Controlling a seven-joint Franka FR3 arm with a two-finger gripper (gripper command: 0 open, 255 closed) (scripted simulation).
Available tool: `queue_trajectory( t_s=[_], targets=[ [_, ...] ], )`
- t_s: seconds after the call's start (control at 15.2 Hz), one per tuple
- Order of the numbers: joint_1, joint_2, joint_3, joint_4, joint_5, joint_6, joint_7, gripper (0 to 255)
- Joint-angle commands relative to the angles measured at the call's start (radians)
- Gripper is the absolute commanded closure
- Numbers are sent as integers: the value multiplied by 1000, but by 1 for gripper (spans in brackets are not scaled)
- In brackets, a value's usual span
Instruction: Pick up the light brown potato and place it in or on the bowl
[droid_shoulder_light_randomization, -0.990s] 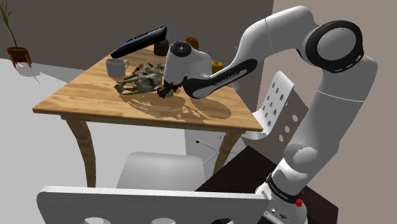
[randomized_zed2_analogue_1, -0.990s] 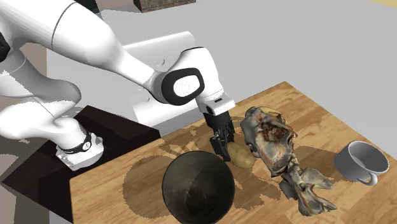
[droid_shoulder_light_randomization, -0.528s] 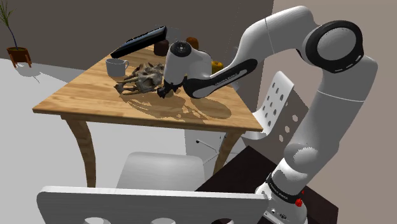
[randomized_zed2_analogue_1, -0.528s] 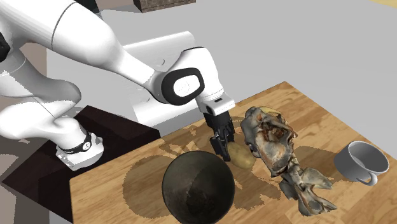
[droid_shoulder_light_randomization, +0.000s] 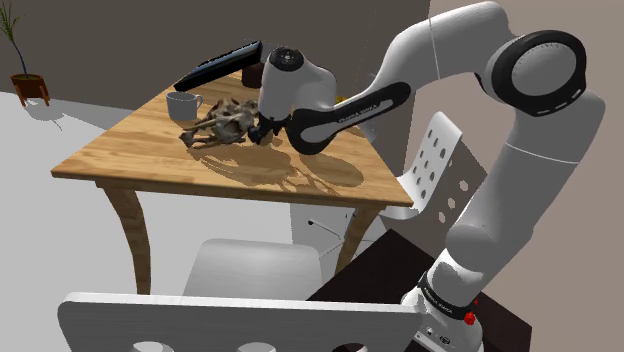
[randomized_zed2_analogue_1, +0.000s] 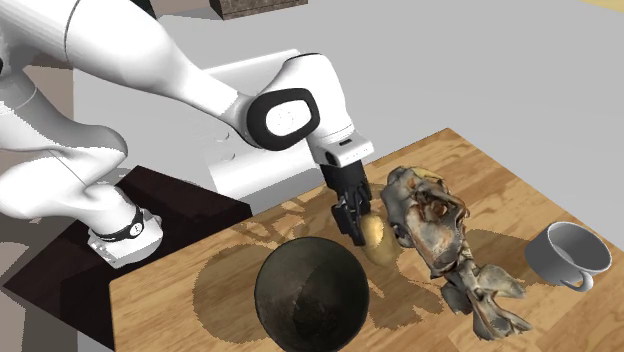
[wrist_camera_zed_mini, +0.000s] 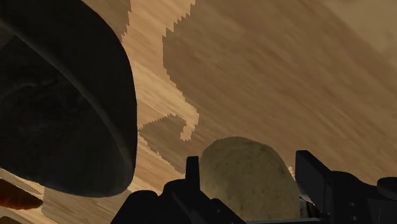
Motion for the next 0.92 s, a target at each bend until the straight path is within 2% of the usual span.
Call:
queue_trajectory(
  t_s=[0.0, 0.86],
  targets=[
    [-2, -17, 4, 7, 28, -12, -27, 255],
    [-7, -89, 16, 90, 166, -113, -174, 255]
  ],
)
